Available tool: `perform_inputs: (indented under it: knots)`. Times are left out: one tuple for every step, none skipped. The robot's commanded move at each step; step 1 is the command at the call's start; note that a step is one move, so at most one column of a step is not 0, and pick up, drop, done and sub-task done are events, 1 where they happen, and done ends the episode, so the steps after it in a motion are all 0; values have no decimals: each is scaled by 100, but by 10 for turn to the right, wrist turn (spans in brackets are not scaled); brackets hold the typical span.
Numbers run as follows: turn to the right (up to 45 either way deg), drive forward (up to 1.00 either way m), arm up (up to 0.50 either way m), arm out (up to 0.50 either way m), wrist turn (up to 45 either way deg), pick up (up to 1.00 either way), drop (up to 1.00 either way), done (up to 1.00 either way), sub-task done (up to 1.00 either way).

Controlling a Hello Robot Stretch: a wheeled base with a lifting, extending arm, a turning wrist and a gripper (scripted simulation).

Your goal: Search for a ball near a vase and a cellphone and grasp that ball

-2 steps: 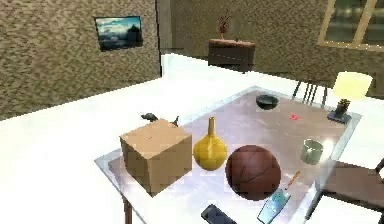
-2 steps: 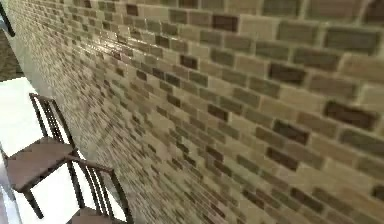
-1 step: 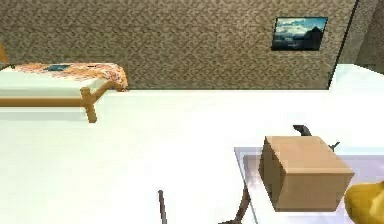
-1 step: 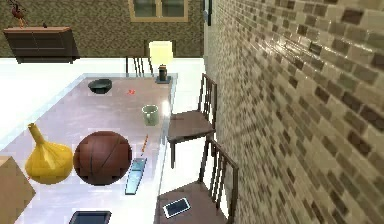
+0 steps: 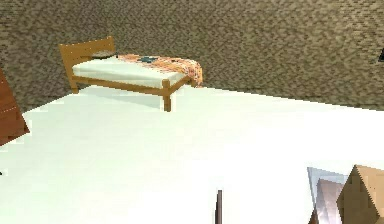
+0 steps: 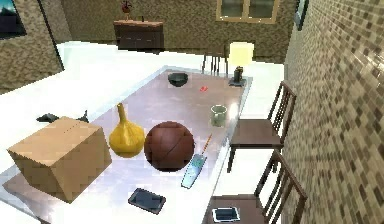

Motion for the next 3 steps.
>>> perform_inputs:
  knots:
    - [0,0,50,0,0,0,0,0,0]
    - [0,0,38,0,0,0,0,0,0]
    - [0,0,0,34,0,0,0,0,0]
